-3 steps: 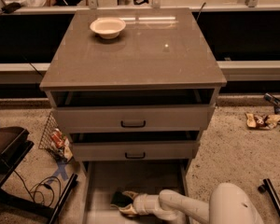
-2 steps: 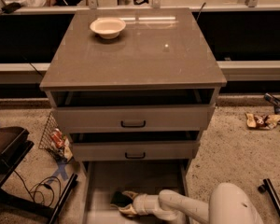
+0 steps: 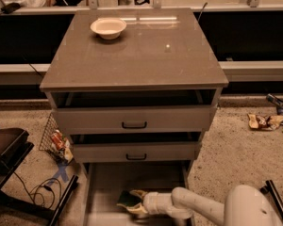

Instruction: Pick sponge from bottom drawer and place on counter

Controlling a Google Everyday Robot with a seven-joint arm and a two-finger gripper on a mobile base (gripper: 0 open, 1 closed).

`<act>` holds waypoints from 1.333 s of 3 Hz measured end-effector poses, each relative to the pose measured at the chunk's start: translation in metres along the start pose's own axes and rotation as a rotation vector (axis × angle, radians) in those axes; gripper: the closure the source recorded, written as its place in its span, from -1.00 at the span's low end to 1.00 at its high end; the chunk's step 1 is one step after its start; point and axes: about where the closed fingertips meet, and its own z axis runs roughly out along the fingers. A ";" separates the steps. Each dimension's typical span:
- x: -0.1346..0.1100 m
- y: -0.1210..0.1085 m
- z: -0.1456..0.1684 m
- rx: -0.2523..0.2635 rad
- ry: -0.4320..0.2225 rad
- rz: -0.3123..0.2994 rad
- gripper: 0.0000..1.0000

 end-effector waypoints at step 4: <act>-0.144 -0.007 -0.210 0.070 -0.040 0.041 1.00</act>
Offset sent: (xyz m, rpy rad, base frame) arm -0.0108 -0.1620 0.2477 0.0747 0.0083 -0.0789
